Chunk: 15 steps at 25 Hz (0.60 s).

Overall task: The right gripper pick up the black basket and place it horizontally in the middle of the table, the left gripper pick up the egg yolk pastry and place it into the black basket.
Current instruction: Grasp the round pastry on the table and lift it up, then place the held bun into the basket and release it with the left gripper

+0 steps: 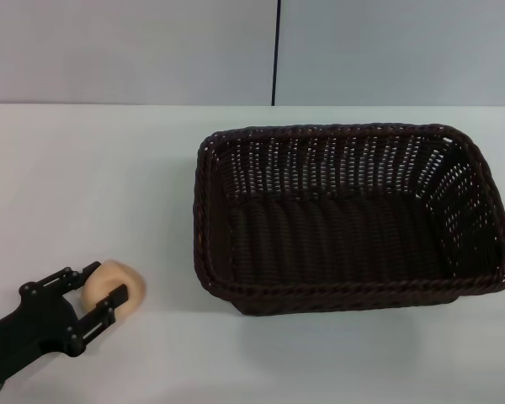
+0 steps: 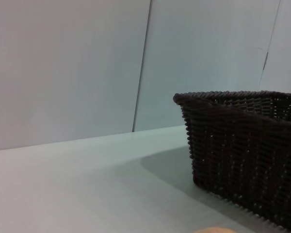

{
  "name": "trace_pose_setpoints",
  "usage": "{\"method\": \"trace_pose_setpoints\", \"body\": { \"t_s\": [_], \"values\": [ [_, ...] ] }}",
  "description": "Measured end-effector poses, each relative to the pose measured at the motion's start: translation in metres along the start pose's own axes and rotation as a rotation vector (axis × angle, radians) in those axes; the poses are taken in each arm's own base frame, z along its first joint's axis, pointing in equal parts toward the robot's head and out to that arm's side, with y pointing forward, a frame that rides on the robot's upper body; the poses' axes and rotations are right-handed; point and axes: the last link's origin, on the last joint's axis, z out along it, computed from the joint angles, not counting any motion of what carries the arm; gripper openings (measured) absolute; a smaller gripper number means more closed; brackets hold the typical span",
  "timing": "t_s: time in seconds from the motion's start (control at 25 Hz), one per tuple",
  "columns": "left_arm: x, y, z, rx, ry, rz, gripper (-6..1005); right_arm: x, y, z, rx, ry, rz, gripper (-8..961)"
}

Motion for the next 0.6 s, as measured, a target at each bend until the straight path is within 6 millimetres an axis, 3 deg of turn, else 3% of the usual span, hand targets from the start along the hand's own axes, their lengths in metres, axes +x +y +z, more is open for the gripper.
{"method": "trace_pose_setpoints", "body": {
  "t_s": [0.32,0.48,0.6],
  "values": [
    [0.002,0.001,0.002,-0.002,0.017,0.038,448,0.005,-0.004,-0.018,0.170,-0.105,0.003,698],
    [0.018,-0.004,-0.008,0.041,0.138,0.021,300,0.003,-0.005,-0.021,0.183,-0.111,-0.008,696],
    [0.035,-0.006,-0.013,0.049,0.249,0.032,272,0.004,-0.005,-0.022,0.193,-0.111,-0.024,697]
  ]
}}
